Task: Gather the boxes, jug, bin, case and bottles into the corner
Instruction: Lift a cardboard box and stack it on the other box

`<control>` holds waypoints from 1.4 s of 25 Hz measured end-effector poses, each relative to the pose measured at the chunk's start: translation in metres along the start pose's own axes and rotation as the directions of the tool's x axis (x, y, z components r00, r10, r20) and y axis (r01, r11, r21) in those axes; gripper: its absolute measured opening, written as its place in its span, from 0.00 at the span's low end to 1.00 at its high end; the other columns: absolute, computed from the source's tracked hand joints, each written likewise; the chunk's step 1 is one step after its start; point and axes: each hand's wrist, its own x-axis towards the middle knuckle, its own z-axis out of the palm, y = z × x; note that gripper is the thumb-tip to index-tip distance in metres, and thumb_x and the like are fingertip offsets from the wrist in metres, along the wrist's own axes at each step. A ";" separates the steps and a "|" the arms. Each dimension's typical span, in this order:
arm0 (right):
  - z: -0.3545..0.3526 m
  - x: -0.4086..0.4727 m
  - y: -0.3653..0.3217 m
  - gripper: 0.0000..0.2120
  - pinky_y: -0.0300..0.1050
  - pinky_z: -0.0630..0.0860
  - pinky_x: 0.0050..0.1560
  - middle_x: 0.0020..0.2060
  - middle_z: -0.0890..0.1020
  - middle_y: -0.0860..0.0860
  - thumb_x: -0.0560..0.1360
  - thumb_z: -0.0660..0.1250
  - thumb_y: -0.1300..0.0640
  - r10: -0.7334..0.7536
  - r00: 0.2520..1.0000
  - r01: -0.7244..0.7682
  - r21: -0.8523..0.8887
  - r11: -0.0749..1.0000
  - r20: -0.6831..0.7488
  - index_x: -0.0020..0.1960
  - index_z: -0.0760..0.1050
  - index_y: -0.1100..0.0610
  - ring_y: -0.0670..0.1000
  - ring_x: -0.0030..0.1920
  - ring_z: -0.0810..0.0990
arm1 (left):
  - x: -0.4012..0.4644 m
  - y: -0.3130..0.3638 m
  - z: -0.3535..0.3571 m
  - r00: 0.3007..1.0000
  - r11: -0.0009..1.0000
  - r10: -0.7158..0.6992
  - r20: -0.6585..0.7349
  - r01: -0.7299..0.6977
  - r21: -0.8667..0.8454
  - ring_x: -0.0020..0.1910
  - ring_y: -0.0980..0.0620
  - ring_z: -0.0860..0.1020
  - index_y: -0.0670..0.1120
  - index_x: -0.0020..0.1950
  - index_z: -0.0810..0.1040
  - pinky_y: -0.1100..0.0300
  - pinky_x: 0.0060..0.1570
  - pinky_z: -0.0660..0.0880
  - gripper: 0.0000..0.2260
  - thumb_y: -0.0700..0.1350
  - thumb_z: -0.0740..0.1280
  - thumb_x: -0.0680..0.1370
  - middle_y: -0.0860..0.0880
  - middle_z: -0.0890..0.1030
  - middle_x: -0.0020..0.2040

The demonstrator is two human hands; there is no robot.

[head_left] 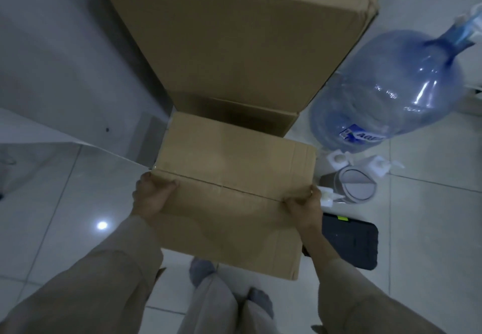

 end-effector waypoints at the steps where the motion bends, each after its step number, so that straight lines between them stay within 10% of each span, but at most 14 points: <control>1: -0.005 -0.005 -0.005 0.29 0.45 0.68 0.48 0.55 0.74 0.55 0.70 0.66 0.66 -0.018 1.000 0.018 0.016 1.000 -0.002 0.68 0.60 0.59 0.53 0.51 0.72 | -0.007 0.003 -0.008 0.999 1.000 0.001 -0.037 0.000 0.026 0.67 0.35 0.66 0.42 0.70 0.63 0.42 0.68 0.64 0.35 0.53 0.73 0.69 0.38 0.67 0.69; 20: -0.259 -0.274 -0.285 0.25 0.43 0.67 0.57 0.60 0.77 0.58 0.73 0.66 0.63 -0.573 0.806 0.590 0.136 0.796 -0.146 0.69 0.65 0.59 0.56 0.59 0.74 | -0.343 0.197 -0.270 0.873 0.919 0.356 -0.332 -0.391 -0.043 0.70 0.37 0.61 0.51 0.74 0.55 0.40 0.70 0.57 0.35 0.55 0.69 0.72 0.42 0.64 0.72; 28: -0.283 -0.254 -0.402 0.27 0.50 0.69 0.61 0.65 0.73 0.57 0.72 0.65 0.60 -0.593 0.771 0.624 0.089 0.776 -0.234 0.70 0.63 0.55 0.58 0.62 0.72 | -0.313 0.306 -0.326 0.783 0.814 0.561 -0.268 -0.581 0.008 0.66 0.37 0.65 0.54 0.70 0.63 0.42 0.65 0.65 0.28 0.55 0.69 0.72 0.42 0.68 0.69; 35: -0.235 -0.183 -0.466 0.38 0.52 0.64 0.68 0.75 0.57 0.55 0.71 0.71 0.53 -0.633 0.773 0.633 -0.113 0.766 0.039 0.74 0.53 0.51 0.57 0.72 0.62 | -0.210 0.369 -0.341 0.733 0.734 0.679 -0.029 -0.679 0.011 0.70 0.41 0.65 0.52 0.69 0.69 0.45 0.69 0.65 0.31 0.49 0.75 0.68 0.42 0.62 0.73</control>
